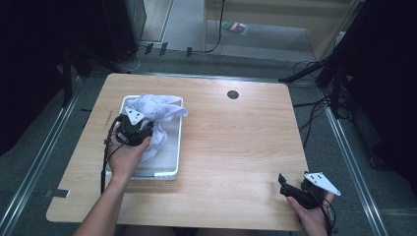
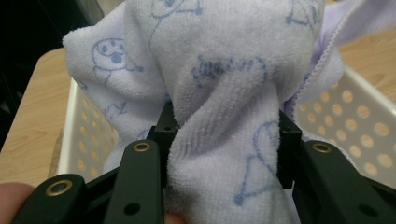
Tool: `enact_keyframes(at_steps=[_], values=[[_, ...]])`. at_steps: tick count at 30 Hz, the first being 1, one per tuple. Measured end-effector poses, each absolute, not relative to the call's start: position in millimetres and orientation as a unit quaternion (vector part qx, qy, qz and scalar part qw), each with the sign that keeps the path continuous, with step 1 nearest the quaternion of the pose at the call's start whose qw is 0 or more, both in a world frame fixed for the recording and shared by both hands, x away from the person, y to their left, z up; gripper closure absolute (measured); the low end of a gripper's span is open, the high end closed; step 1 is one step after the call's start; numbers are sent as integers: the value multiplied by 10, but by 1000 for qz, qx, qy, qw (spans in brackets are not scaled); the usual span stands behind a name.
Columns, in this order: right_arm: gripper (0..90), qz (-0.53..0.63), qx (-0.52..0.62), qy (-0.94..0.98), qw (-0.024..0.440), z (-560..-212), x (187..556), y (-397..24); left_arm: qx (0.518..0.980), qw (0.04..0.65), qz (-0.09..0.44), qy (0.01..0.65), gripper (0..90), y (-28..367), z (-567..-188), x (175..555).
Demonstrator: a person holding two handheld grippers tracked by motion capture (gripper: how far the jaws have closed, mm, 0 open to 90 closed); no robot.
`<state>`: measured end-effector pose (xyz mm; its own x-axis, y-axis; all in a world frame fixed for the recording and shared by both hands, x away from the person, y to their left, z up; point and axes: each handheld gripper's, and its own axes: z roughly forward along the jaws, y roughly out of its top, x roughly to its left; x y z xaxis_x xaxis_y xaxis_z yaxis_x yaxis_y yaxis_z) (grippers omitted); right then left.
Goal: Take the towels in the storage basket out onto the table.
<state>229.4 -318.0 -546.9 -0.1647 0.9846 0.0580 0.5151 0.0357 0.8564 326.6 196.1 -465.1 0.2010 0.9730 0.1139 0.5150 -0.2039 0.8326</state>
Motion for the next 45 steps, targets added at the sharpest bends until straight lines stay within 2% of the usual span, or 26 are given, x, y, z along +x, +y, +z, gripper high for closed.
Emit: enact_keyframes(at_steps=[22,30,34,45], values=[[58,393,573,655,299,-5469,2292,-3178,623,441,394,512,577,1850,-4112,2986],[58,393,571,656,299,-5470,2293,-3180,613,474,391,498,576,1750,-4011,2923],[58,392,571,656,299,-5470,2292,-3180,611,484,408,476,574,1610,-3952,2862],[58,392,572,656,298,-5468,2290,-3177,629,504,382,452,570,1194,-3884,2848]])
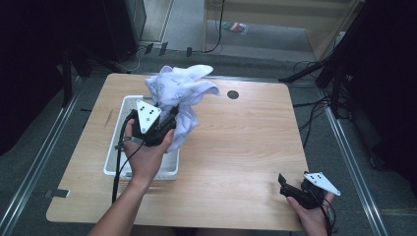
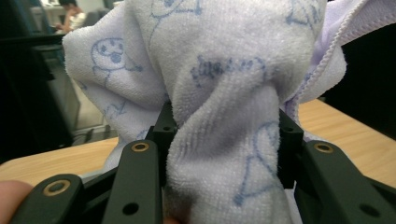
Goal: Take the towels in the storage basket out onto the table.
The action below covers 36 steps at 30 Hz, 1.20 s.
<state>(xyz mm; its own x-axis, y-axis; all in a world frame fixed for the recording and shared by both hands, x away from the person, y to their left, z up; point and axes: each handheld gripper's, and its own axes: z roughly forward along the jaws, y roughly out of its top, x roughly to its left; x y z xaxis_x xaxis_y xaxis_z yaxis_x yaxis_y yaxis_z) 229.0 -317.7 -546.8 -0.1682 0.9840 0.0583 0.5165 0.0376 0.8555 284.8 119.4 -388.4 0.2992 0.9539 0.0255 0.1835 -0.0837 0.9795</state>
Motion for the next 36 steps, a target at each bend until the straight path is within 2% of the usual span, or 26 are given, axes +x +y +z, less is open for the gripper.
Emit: enact_keyframes(at_steps=[12,23,36], values=[[57,396,570,655,299,-5469,2291,-3183,653,511,345,441,564,633,-4016,2911],[58,398,570,654,298,-5469,2290,-3181,676,501,308,445,556,210,-4330,3022],[58,398,570,654,298,-5469,2290,-3181,709,470,268,452,552,-35,-4708,3122]])
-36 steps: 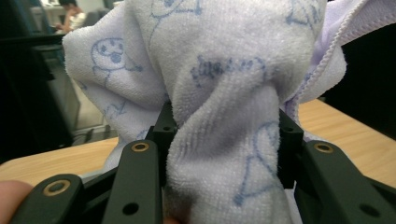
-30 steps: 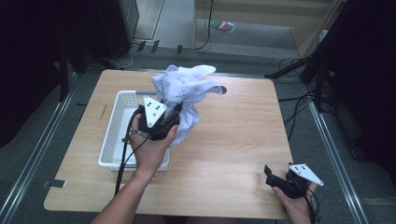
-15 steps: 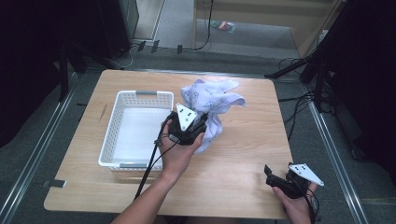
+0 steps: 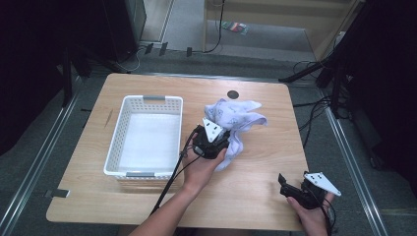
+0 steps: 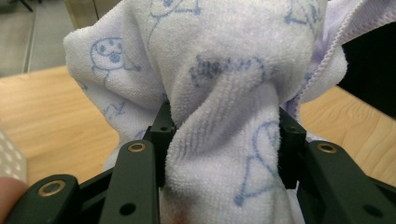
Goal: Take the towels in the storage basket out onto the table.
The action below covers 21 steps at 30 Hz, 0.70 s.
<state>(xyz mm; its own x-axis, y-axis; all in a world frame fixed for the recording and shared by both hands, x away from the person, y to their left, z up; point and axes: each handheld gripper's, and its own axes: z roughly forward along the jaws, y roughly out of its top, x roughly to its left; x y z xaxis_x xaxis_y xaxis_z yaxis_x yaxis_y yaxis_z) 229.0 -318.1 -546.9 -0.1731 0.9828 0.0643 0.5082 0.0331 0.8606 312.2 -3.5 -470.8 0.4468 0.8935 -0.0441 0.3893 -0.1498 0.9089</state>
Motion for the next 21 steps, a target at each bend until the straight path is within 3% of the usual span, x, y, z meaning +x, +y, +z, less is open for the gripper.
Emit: enact_keyframes(at_steps=[10,13,14,16,17,21], values=[[57,399,571,653,298,-5469,2289,-3183,736,425,212,481,517,-130,-5043,3229],[58,399,571,653,297,-5468,2289,-3184,743,417,201,483,382,-134,-5076,3247],[58,399,571,653,297,-5468,2289,-3184,741,415,205,486,382,-136,-5076,3250],[57,399,570,654,297,-5468,2289,-3185,739,418,200,489,239,-121,-5045,3256],[58,400,570,653,297,-5468,2289,-3186,738,420,193,491,122,-110,-5022,3257],[58,399,570,654,297,-5469,2289,-3185,736,431,181,490,14,-56,-4924,3235]])
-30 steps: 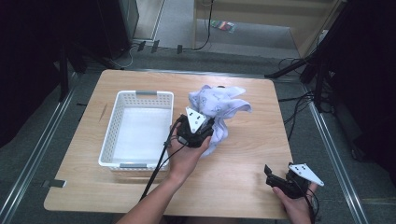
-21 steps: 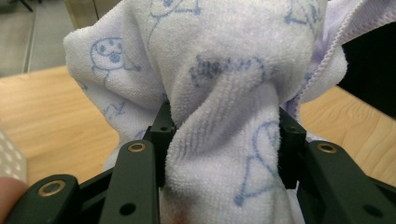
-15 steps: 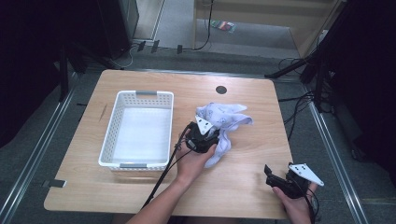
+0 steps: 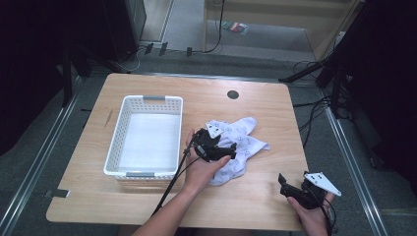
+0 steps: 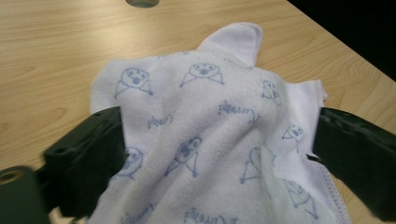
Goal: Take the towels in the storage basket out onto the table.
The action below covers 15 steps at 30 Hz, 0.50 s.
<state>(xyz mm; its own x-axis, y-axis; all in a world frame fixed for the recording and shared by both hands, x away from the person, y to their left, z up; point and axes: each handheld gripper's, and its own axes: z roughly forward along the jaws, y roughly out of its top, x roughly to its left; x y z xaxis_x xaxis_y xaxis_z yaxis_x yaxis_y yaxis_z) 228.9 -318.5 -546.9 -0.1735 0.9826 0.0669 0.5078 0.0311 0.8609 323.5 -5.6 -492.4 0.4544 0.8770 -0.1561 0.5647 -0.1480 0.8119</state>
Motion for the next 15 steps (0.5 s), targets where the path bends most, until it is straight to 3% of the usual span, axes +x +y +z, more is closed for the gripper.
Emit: enact_keyframes(at_steps=[15], values=[[58,397,570,654,299,-5469,2294,-3182,708,498,212,453,0,345,-4388,3000]])
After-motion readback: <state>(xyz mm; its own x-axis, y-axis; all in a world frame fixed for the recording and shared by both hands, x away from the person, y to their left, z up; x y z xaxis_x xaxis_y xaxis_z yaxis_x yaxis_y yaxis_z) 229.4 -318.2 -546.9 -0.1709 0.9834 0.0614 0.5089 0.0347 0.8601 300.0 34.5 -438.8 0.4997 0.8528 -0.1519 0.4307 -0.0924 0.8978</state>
